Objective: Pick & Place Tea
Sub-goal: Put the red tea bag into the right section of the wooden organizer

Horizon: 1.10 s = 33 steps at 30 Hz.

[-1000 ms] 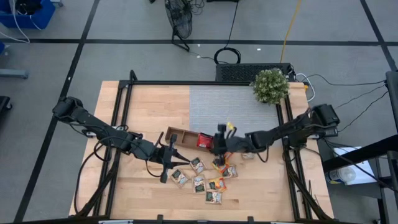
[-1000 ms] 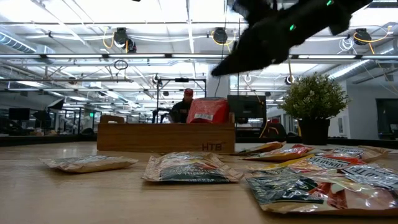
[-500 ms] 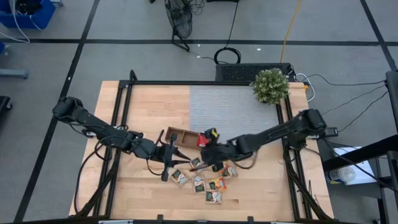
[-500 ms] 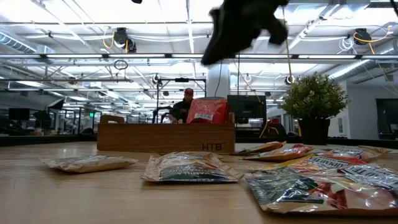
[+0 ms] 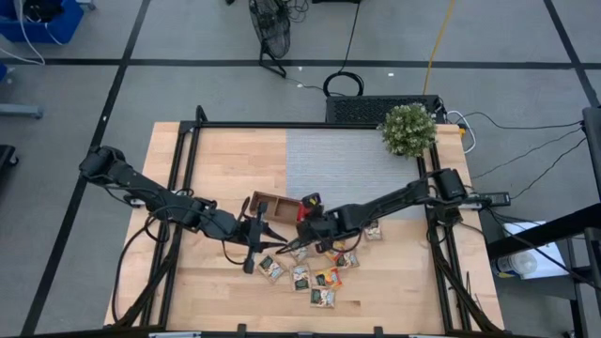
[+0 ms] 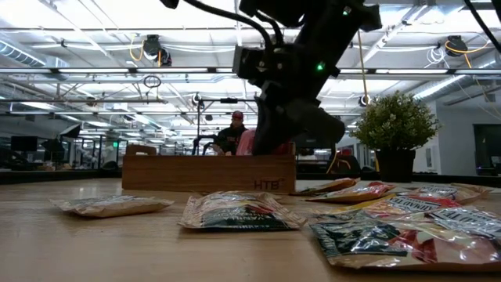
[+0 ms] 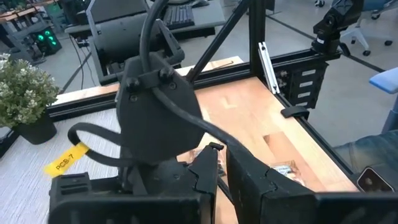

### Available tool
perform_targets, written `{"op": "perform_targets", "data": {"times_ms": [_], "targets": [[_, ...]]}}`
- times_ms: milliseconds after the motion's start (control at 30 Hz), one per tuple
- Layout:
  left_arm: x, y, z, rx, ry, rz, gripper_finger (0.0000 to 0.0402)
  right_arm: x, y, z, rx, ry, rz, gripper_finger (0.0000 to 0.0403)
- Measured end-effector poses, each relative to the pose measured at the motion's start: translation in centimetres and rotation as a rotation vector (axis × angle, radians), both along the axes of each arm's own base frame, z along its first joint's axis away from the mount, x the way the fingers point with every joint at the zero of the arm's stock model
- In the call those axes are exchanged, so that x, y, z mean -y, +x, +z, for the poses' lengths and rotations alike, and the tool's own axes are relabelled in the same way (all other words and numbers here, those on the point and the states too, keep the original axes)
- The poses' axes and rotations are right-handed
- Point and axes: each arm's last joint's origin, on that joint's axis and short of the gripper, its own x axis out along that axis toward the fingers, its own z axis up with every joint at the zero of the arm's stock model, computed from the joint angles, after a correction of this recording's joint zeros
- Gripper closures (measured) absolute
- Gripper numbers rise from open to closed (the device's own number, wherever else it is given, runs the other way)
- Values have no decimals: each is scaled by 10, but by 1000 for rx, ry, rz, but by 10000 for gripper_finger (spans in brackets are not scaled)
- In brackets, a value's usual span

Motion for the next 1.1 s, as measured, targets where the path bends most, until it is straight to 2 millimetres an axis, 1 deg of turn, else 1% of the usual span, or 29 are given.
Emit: {"op": "perform_targets", "data": {"times_ms": [133,267,467,700,800,933,1100], "targets": [[0,0,0,-2,-5,2,360,3,0,-3,0,69,-2,403],[0,0,-1,-8,-4,3,360,4,-1,-4,-1,73,-11,403],[0,0,-1,-6,-4,3,360,10,-5,-6,-56,149,-22,403],[0,0,0,-6,-5,3,360,16,-6,-8,-81,143,-38,403],[0,0,-1,-8,-4,2,360,17,-5,-8,-59,92,-56,403],[0,0,-1,-7,-5,1,360,7,-6,1,-7,27,-30,403],[0,0,-1,-7,-5,1,360,-10,-8,24,102,29,13,403]]}}
